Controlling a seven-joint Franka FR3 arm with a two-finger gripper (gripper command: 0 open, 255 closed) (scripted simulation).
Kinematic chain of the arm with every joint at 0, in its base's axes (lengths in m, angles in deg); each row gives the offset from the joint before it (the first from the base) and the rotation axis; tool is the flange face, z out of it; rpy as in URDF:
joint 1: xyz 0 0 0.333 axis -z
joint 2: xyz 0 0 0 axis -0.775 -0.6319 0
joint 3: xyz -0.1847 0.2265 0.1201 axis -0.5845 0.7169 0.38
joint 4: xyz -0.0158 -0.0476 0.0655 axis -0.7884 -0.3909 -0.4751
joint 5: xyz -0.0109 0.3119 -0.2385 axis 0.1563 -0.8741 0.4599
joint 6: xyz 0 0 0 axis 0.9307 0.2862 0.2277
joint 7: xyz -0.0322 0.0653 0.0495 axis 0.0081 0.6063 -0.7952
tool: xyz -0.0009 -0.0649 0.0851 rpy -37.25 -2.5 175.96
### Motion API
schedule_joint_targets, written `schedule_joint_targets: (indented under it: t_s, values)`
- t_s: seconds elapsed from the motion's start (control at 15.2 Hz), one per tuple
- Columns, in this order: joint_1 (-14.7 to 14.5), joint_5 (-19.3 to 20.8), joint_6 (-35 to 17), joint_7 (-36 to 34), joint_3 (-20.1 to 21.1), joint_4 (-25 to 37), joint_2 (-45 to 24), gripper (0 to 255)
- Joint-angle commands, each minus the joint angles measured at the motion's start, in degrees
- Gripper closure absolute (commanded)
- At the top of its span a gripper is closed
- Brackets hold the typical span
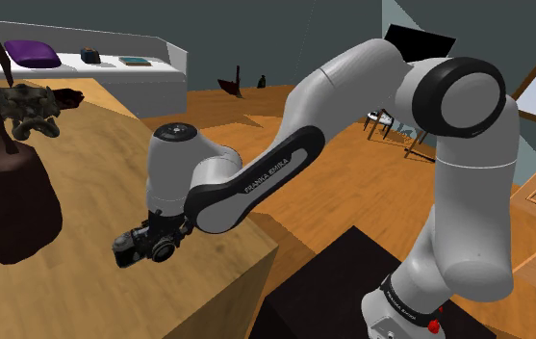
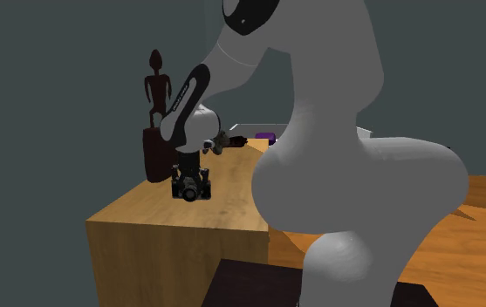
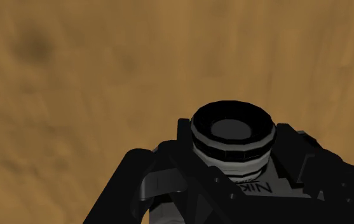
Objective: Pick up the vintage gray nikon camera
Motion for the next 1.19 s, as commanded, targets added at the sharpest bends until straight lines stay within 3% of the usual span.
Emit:
schedule_joint_targets:
  t_s: [0.0,1.12]
  values:
    - [0.0,0.0,0.0,0.0,0.0,0.0,0.0,255]
    - [2.2,-5.2,8.9,3.6,3.0,1.8,7.6,255]
